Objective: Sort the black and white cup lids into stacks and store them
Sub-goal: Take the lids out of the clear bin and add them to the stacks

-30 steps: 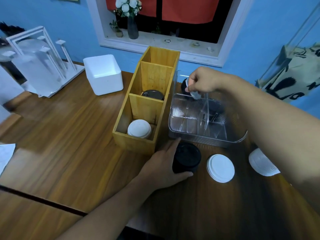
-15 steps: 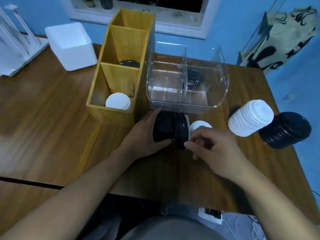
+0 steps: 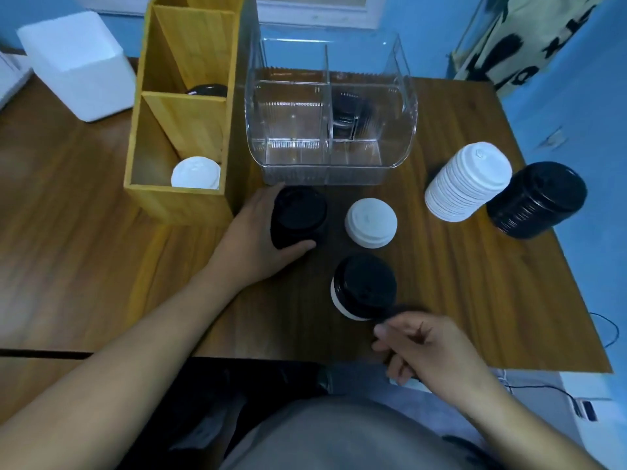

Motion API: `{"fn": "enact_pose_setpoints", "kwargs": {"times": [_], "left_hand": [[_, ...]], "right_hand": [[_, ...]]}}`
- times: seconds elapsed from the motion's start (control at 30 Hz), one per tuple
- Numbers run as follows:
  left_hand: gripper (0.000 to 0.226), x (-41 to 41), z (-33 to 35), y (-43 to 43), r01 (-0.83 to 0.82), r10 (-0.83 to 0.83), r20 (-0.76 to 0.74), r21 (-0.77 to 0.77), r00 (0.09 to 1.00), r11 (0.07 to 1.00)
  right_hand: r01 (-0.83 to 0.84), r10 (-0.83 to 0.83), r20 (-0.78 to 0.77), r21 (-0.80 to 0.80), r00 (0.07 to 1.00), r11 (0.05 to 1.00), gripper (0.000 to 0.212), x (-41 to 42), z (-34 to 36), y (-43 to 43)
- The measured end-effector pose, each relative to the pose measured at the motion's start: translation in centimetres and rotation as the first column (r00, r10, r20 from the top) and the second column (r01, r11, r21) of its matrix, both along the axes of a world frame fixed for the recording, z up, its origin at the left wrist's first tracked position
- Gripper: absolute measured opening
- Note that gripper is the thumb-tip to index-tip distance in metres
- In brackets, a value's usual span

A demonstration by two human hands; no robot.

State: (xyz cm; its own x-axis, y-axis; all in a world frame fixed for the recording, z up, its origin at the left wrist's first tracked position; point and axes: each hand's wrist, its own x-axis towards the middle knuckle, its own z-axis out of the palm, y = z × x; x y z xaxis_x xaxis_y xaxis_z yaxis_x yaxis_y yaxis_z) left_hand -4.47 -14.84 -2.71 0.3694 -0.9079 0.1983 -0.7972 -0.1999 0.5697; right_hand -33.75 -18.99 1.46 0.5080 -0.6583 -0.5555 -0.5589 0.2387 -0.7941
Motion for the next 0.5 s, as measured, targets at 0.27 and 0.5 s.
{"fn": "enact_pose_setpoints", "kwargs": {"times": [0.27, 0.5], "left_hand": [[0.099, 0.1, 0.0, 0.0, 0.021, -0.021, 0.009, -0.039, 1.0, 0.999], [0.102, 0.1, 0.0, -0.1, 0.004, -0.004, -0.006, -0.028, 1.0, 1.0]], "right_hand": [[-0.612, 0.663, -0.267, -0.703, 0.7, 0.363, 0.066, 1.3, 1.2, -7.5], [-0.794, 0.702, -0.434, -0.518, 0.564, 0.318, 0.082, 4.1, 2.0, -9.6]]}}
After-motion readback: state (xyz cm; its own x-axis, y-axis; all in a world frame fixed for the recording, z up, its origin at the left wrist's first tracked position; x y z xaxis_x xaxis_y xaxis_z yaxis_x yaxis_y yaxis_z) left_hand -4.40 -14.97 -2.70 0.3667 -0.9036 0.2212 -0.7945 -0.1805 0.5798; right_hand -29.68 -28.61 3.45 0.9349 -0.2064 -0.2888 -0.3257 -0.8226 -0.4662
